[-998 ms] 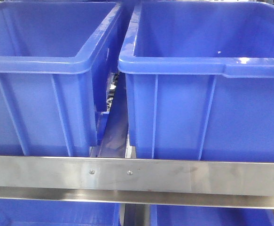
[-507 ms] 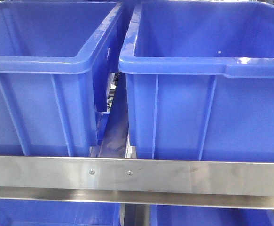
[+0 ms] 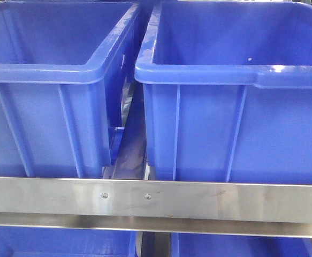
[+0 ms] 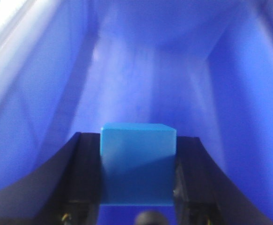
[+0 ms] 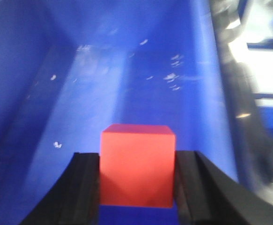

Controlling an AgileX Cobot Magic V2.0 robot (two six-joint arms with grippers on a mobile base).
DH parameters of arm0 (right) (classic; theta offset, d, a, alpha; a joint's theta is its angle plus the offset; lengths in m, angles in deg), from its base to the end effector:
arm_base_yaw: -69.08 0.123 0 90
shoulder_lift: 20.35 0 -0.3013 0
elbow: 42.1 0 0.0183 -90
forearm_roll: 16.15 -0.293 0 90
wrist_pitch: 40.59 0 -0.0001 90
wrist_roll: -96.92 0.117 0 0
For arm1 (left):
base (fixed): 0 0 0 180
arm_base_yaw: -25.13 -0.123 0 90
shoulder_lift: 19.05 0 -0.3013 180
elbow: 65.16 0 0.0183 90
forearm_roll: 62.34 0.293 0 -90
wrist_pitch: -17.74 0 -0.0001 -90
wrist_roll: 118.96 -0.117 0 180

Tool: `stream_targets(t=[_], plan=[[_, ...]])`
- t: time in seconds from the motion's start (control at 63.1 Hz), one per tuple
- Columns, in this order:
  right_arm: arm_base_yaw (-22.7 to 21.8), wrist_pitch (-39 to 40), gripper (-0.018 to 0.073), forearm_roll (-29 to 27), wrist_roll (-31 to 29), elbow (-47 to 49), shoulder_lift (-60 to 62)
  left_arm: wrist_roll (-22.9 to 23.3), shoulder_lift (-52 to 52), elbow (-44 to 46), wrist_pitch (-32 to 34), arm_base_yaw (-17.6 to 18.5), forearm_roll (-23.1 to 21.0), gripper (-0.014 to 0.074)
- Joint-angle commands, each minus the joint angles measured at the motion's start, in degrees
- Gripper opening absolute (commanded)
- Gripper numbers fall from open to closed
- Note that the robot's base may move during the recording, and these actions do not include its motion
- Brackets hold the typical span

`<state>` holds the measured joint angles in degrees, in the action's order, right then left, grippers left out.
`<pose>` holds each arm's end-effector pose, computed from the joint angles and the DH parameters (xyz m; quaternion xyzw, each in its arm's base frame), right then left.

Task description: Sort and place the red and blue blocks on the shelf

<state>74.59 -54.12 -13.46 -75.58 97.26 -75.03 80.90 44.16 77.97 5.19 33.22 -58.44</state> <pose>0.2290 0.0208 0.3220 -0.0012 0.8133 0.0483 0.5799 0.2615 -0.0354 0.3136 -0.0619 0.8296 -0.1100 0.5438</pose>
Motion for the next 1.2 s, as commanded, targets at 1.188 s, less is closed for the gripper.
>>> stream_targets(t=[1.188], plan=[[0.4,14.4,0.0157,0.6,-0.1,4.8,-11.8,0.1,17.1,10.7,10.3,0.5,0.6,0.0185]])
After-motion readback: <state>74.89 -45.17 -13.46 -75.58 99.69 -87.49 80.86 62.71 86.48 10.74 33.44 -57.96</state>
